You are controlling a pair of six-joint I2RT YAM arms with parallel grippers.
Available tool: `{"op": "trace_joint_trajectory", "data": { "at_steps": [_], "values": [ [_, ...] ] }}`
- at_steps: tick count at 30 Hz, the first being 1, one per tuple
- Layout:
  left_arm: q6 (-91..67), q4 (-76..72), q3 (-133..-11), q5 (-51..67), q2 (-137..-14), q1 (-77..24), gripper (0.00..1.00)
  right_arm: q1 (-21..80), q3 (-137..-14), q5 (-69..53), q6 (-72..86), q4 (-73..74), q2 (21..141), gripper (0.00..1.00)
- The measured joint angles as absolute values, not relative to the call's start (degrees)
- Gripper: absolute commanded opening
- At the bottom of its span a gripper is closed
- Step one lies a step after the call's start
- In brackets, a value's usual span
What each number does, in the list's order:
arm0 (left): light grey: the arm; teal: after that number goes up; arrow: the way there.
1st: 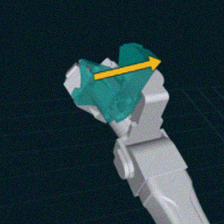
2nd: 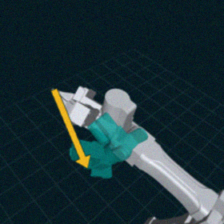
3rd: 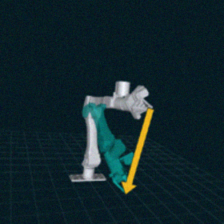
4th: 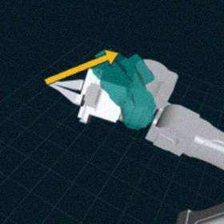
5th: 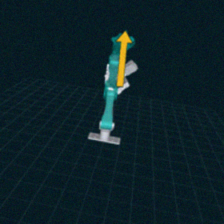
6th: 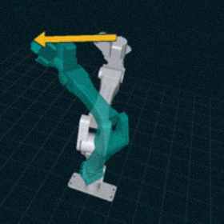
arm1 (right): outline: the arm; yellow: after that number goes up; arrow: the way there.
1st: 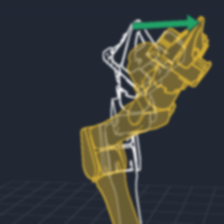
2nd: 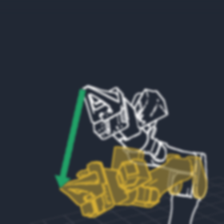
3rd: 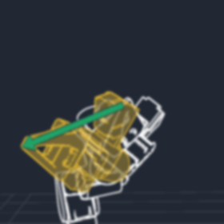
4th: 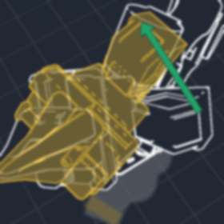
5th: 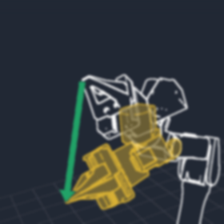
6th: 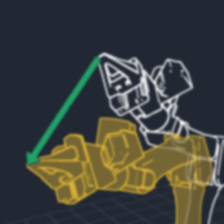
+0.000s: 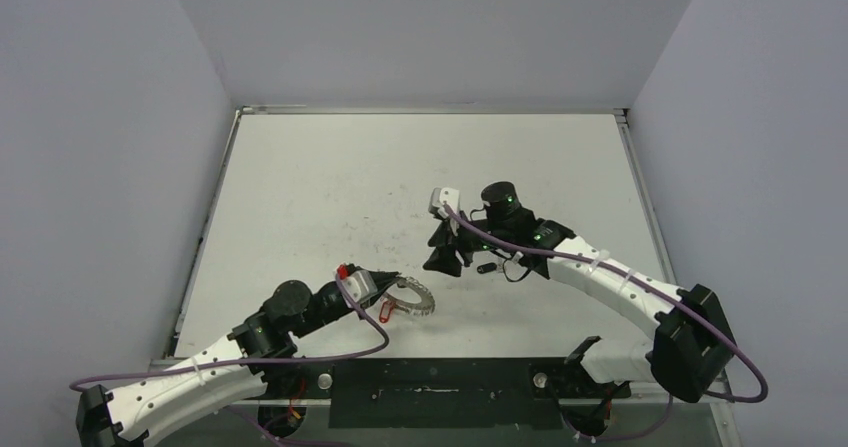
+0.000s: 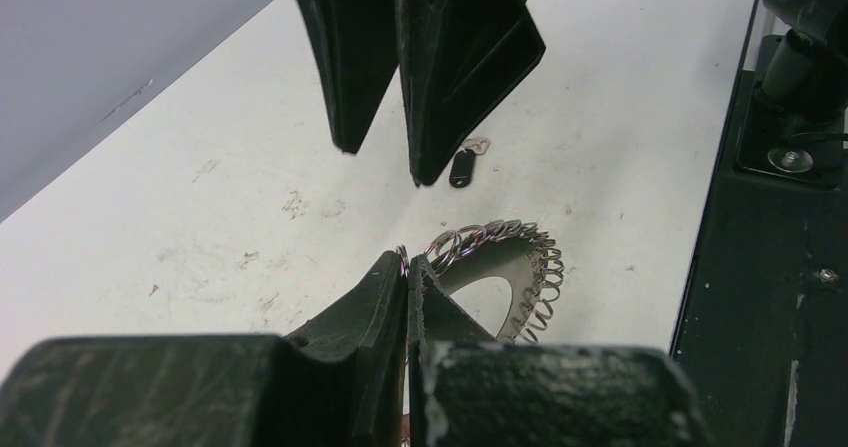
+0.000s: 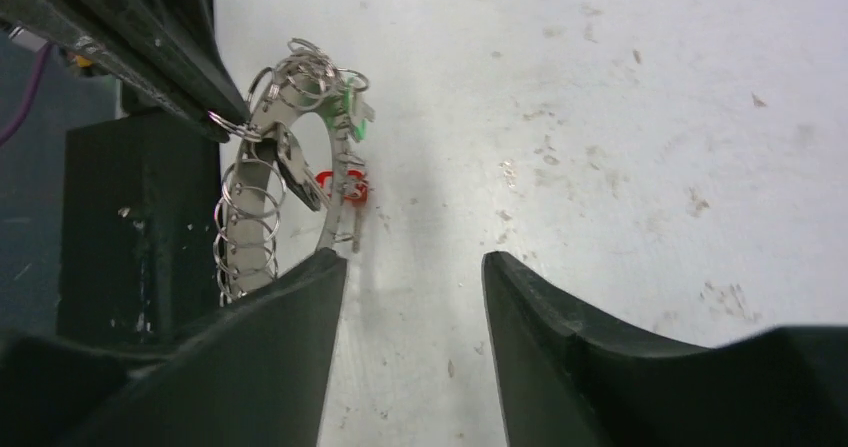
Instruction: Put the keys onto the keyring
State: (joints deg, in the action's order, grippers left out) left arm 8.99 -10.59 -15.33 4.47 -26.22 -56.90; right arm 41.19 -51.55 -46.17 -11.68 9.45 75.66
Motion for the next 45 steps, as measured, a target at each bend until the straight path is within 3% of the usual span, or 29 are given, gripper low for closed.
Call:
{"op": "trace_joint_trajectory", "data": {
  "at_steps": [9, 18, 25, 27, 29, 31, 34, 38, 45],
  "values": [
    [7.64, -10.55, -15.57, -2.44, -32.95, -56.90, 0.00, 36.47, -41.10, -27.57, -5.80, 3.27, 62.28, 1.00],
    [7.51, -11.70, -22.55, -10.41, -49.17, -56.12, 0.00, 34.39, -37.74, -3.29, 4.71, 3.09, 55.92, 1.00],
    [7.46, -16.75, -26.46, -8.34, -62.11, -50.15, 0.00, 32.80, -37.76, 2.74, 11.84, 7.86, 56.27, 1.00],
    [7.51, -18.63, -26.63, -7.09, -64.90, -48.49, 0.15, 32.53, -37.76, 2.74, 13.10, 8.45, 56.71, 1.00],
    [7.68, -20.25, -26.92, -5.85, -67.29, -47.48, 0.40, 32.25, -37.76, 2.68, 13.91, 8.78, 57.41, 1.00],
    [7.73, -21.08, -27.88, -4.75, -69.30, -46.76, 0.59, 32.21, -37.74, 2.55, 14.44, 9.10, 58.35, 1.00],
    [7.79, -21.21, -30.37, -3.92, -71.13, -46.17, 0.77, 32.16, -37.69, 2.50, 15.33, 9.30, 59.37, 1.00],
    [5.39, -20.88, -33.85, -4.93, -70.89, -45.76, 0.86, 31.90, -37.71, 0.34, 16.60, 9.06, 61.89, 0.99],
    [-4.73, -11.64, -34.79, -8.97, -64.64, -43.48, 0.88, 31.86, -39.55, -6.63, 19.59, 6.48, 74.67, 0.86]
  ]
}}
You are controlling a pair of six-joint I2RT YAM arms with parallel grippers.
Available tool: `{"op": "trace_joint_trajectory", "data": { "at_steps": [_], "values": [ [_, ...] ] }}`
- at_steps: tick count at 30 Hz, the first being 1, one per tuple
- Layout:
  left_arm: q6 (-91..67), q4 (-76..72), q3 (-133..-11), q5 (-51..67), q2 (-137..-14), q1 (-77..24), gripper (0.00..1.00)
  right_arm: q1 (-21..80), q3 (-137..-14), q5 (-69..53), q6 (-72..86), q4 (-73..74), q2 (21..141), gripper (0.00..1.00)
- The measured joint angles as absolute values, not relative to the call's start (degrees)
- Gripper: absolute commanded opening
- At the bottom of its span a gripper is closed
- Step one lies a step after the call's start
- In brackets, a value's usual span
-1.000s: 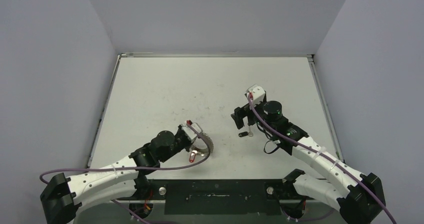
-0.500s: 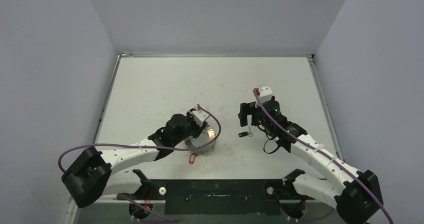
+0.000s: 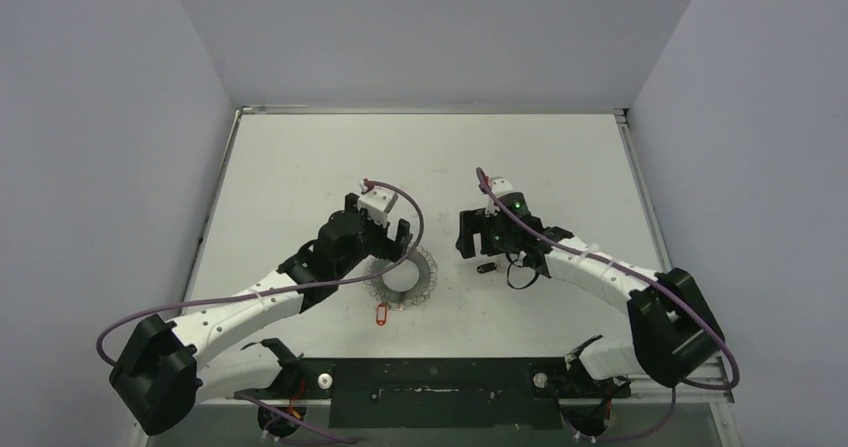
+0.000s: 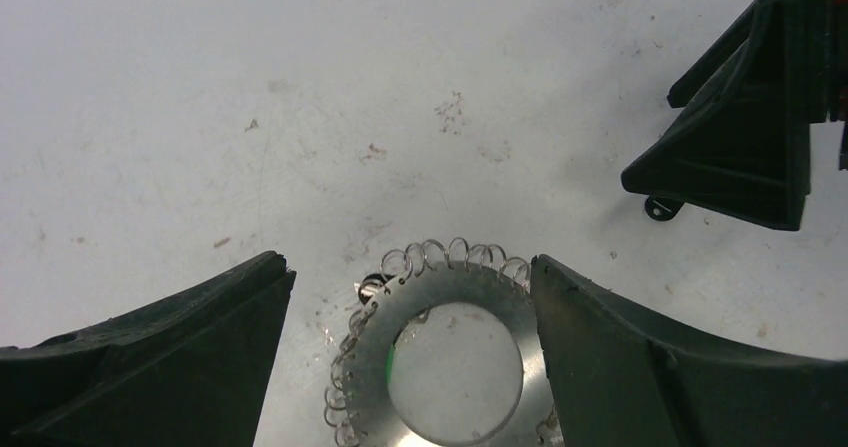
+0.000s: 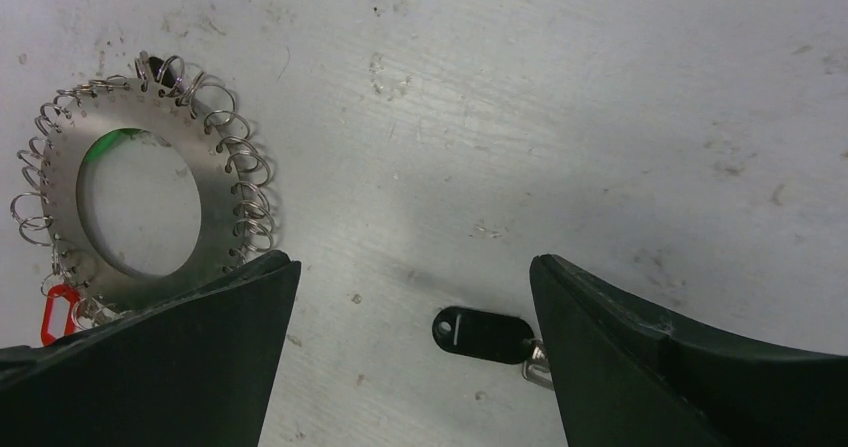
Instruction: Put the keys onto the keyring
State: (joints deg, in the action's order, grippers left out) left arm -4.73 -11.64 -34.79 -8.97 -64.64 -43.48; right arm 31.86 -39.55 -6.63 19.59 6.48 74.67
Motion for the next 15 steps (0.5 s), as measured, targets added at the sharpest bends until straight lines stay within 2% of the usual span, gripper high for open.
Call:
{"op": "trace_joint_trajectory", "data": {
  "at_steps": [5, 8, 15],
  "values": [
    [-14.79, -0.45, -33.65, -10.24, -60.18, -41.52, 0.87, 32.73, -44.16, -11.70, 21.78, 4.78, 85.56, 0.73],
    [-20.78, 5.10, -30.72, -10.20, -57.76, -40.49, 0.83, 34.61, -47.00, -13.65, 22.46, 3.86, 90.63, 0.63],
    [-31.92, 11.33, -22.11, -8.43, -53.28, -38.92, 0.64, 40.34, -49.84, -16.71, 23.57, 2.52, 97.25, 0.41]
  ]
}}
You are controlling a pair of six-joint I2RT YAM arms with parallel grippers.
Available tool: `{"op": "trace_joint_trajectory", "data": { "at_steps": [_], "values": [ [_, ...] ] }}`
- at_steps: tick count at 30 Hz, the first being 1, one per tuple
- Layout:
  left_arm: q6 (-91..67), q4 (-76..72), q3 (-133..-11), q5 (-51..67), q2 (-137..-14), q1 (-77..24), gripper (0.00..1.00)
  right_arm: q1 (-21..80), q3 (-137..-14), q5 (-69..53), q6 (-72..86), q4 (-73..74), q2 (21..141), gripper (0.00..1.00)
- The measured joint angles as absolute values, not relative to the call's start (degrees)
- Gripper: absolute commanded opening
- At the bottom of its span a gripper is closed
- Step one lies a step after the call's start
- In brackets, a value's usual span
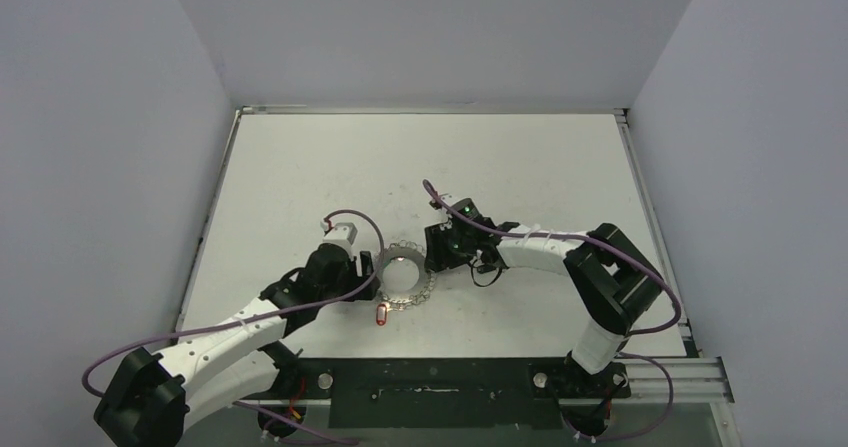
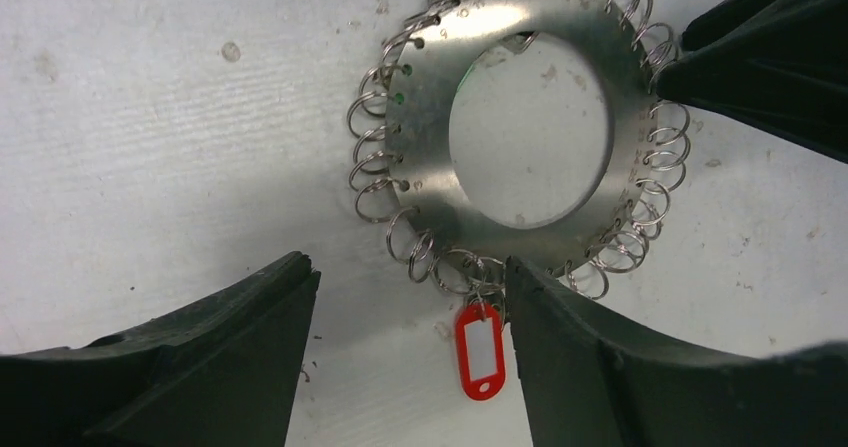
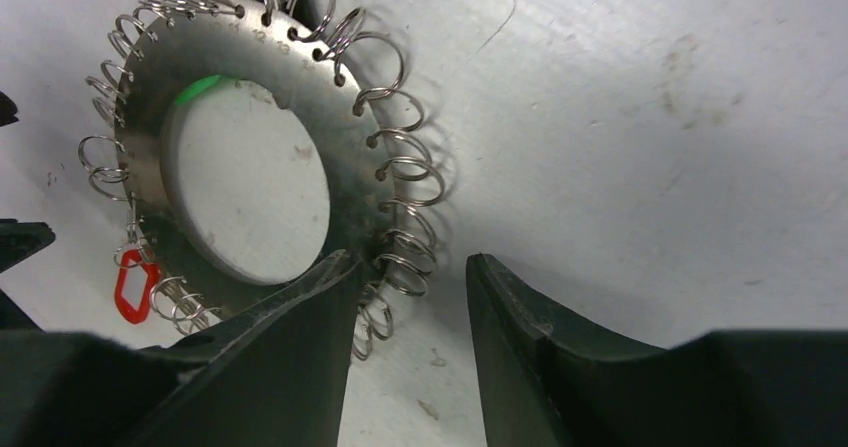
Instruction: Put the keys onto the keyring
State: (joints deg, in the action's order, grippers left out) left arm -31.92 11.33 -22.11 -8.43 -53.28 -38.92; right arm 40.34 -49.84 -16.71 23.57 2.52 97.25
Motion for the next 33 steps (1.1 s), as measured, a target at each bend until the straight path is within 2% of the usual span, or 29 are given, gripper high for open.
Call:
{"op": "trace_joint_trajectory", "data": {
  "at_steps": [3, 6, 15, 18, 25, 29, 30, 33],
  "values": [
    [-35.07, 11.14, -20.14, -7.35, -52.34, -38.09, 0.55, 41.56, -49.80, -17.80, 24.53, 1.63, 98.21, 0.28],
    [-36.84, 10.28, -19.18, -6.35, -52.56, -37.36, 0.44, 41.60, -49.19, -18.59, 25.30, 0.36, 98.21, 0.20],
    [-37.28, 4.32, -18.96, -4.19, -60.40, -35.24, 0.29, 42.35, -45.28, -21.10, 27.83, -1.83, 96.77, 0.03],
    [-35.99, 0.86, -19.14, -3.84, -63.59, -34.15, 0.24, 43.79, -44.01, -21.96, 29.08, -2.50, 95.79, 0.01],
    [-29.43, -4.40, -24.75, -4.08, -74.06, -30.57, 0.17, 50.63, -39.79, -23.44, 34.52, -6.92, 94.04, 0.02],
    [-25.54, -8.71, -29.15, -2.44, -81.52, -29.63, 0.17, 56.27, -39.11, -23.44, 37.95, -10.07, 94.02, 0.13],
    [-24.51, -9.82, -30.52, -1.43, -83.50, -29.39, 0.19, 57.17, -39.11, -23.46, 38.46, -10.46, 94.02, 0.16],
    [-21.34, -11.73, -35.03, 2.39, -88.99, -28.86, 0.36, 58.87, -39.11, -23.59, 39.31, -11.05, 93.76, 0.29]
  ]
}}
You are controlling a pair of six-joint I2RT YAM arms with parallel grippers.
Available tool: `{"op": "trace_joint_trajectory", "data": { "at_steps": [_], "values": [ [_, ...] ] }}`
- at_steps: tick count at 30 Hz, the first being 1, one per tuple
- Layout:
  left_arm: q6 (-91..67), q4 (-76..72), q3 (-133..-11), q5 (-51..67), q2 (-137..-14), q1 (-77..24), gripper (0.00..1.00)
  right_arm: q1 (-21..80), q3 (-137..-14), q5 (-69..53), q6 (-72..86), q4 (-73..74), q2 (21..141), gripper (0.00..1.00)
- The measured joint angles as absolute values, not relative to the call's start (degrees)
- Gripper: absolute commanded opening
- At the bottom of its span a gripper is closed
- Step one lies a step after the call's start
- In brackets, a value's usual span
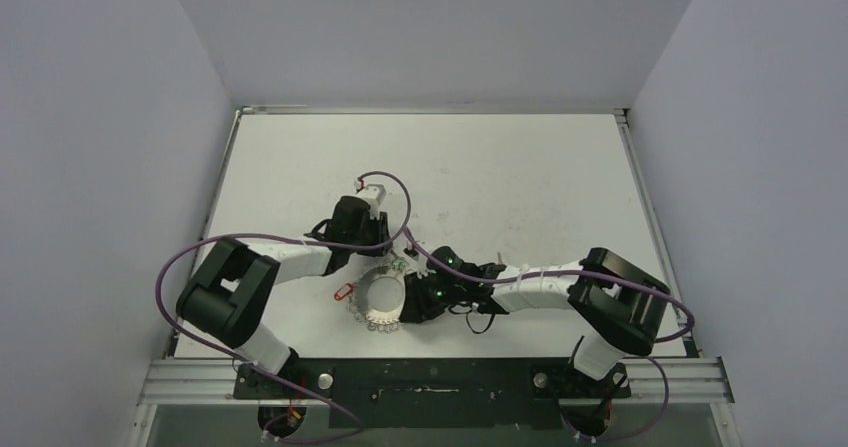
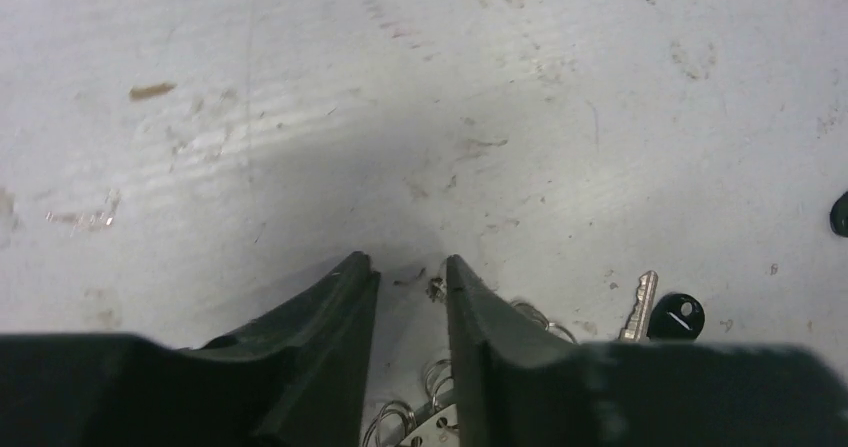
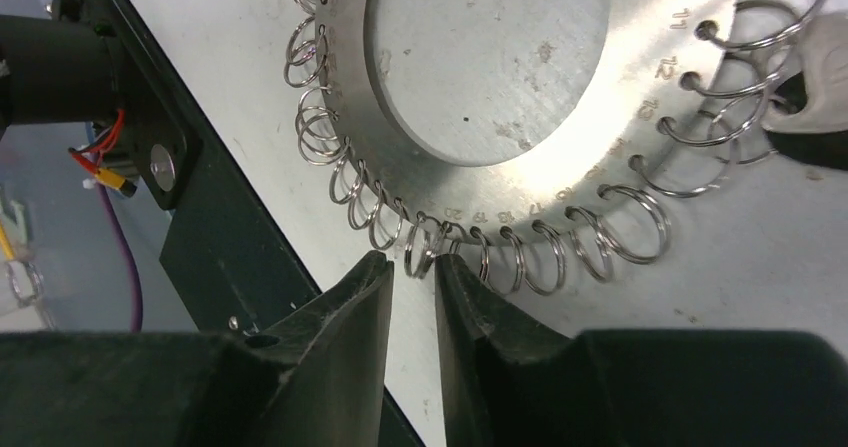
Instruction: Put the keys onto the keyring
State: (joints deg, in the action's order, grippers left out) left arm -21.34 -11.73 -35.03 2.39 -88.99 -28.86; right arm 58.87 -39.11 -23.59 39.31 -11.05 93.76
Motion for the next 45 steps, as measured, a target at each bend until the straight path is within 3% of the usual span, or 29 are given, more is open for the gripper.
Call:
{"op": "trace_joint_trajectory", "data": {
  "at_steps": [5, 10, 16, 23, 30, 45],
  "values": [
    [-17.17, -10.37, -39.62, 6.44, -91.74, -28.88, 0.55, 56.69, -39.11, -20.93, 35.24, -5.89, 86.15, 0.38],
    [-13.98, -8.58, -38.63, 7.44, -87.85, -28.86, 0.59, 50.92, -39.05, -19.16, 26.41, -2.76, 74.98, 0.41],
    [-12.16, -9.80, -31.59, 9.63, -73.65, -28.86, 0.60, 47.29, -37.36, -18.98, 10.00, -2.33, 69.65, 0.44],
    [-11.55, -17.50, -16.36, 14.70, -52.69, -28.91, 0.59, 47.31, -37.34, -25.39, -2.98, -1.78, 75.35, 0.42],
    [-12.64, -20.34, -7.35, 18.57, -36.16, -29.71, 0.58, 47.03, -37.76, -31.05, -2.09, -2.94, 84.53, 0.40],
    [-18.87, -20.51, -5.93, 18.65, -35.22, -30.33, 0.56, 46.81, -39.24, -34.59, 14.39, -15.57, 96.90, 0.29]
  ]
}}
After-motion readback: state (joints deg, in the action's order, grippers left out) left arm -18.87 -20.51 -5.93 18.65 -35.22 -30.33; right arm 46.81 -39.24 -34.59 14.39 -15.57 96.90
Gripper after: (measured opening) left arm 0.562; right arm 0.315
